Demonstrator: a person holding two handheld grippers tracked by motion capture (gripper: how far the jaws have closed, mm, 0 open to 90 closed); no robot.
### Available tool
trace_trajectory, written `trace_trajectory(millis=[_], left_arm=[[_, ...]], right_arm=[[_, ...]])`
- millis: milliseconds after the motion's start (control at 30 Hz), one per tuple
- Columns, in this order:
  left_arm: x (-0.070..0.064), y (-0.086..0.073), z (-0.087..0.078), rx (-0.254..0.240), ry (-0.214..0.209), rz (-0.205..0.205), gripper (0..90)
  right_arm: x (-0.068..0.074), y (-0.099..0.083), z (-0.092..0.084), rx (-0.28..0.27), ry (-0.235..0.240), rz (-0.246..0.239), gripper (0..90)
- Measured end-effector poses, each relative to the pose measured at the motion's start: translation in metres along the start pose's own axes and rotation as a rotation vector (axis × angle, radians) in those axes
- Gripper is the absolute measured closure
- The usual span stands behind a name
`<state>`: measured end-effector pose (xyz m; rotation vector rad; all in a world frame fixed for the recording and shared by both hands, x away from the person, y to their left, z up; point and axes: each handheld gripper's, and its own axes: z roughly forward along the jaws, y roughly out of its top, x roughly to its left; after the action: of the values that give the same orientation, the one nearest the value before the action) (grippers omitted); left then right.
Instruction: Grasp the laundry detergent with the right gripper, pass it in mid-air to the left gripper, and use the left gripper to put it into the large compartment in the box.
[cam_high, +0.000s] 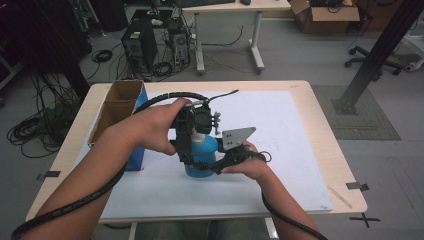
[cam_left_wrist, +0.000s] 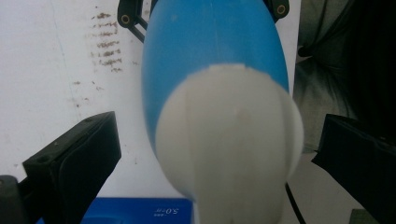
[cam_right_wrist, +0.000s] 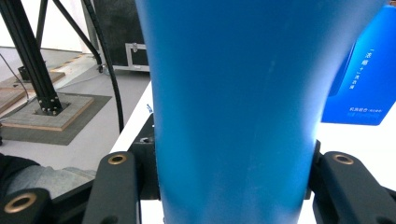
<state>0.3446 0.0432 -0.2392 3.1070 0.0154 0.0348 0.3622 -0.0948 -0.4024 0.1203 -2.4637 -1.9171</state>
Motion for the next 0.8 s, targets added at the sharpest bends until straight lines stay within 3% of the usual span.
trace_trajectory(millis=[800], left_arm=[[-0.0012, 0.0043, 0.0088, 0.027, 0.024, 0.016, 0.2]], right_arm=[[-0.0007, 0.0053, 0.0116, 0.005, 0.013, 0.001, 46.0]])
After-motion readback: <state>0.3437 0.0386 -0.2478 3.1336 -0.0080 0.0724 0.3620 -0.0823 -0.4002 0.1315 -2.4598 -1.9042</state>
